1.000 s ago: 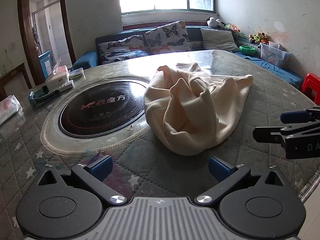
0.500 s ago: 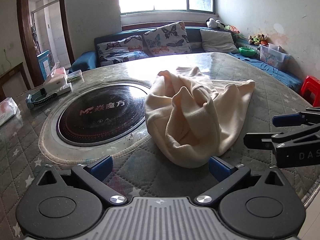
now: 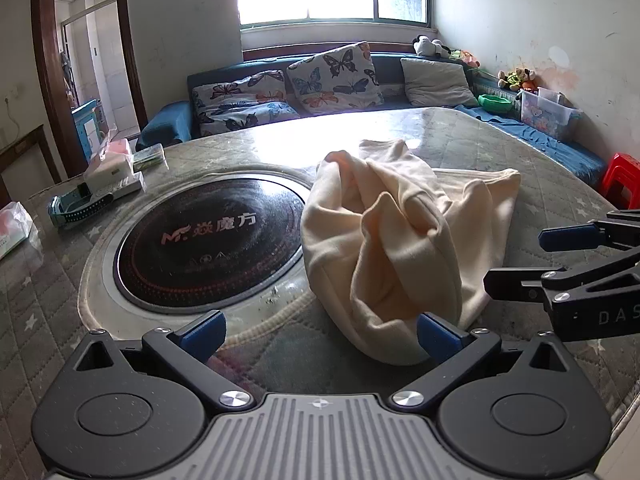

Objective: Fold clothes
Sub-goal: 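Lower both grippers onto the shirt and close them on its fabric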

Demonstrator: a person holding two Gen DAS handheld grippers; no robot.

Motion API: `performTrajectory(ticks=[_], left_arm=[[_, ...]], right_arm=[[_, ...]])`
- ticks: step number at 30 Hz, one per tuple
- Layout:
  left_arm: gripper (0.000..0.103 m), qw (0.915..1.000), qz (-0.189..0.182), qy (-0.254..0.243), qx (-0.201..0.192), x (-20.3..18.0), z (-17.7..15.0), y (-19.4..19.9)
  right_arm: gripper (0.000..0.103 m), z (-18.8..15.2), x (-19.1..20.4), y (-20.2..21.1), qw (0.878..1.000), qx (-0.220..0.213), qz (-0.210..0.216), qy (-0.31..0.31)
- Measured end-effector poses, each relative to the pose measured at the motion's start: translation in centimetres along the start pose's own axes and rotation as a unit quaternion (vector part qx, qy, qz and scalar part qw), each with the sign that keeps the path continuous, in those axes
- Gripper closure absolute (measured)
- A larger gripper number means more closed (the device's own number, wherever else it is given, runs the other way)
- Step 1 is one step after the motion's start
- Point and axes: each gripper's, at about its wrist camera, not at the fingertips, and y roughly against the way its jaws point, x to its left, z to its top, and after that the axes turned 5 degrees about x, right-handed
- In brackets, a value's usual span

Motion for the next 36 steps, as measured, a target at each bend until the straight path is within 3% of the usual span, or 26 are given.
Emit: performTrajectory(ticks=[9, 16, 20, 25, 29, 33, 36], left_arm=[[0.000, 0.9994, 0.002, 0.014, -0.031, 2.2, 3.0, 0.1], [0.001, 0.9990, 0.013, 0.013, -0.040, 3.1, 5.8, -2.1], [0.013, 0.9991, 0.017, 0.008, -0.039, 3.3, 7.2, -3.6], [0.024, 0.9995, -0.002, -0.012, -0.031, 2.6, 8.6, -6.1], [0.024, 0.9993, -0.014, -0.029, -0.018, 1.8, 9.9, -8.4], [0.024, 0.9979, -0.052, -0.038, 0.001, 1.3, 10.9, -10.4], [0.050, 0.9971, -0.061, -0.042, 0.016, 1.3, 10.8, -11.5]], right_arm=[[0.028, 3.0, -0.7, -0.5, 1.000, -0.013, 0.006, 0.005], [0.037, 6.5, -2.4, -2.6, 1.000, -0.013, 0.010, -0.016], [0.047, 8.5, -3.4, -4.4, 1.000, -0.006, 0.011, -0.027], [0.053, 10.3, -3.9, -6.4, 1.000, 0.002, 0.005, -0.026], [0.058, 11.8, -4.4, -8.1, 1.000, 0.010, 0.008, -0.026], [0.059, 13.4, -4.9, -10.1, 0.999, 0.019, 0.006, -0.026], [0.062, 14.6, -5.4, -12.0, 0.999, 0.031, 0.007, -0.029]])
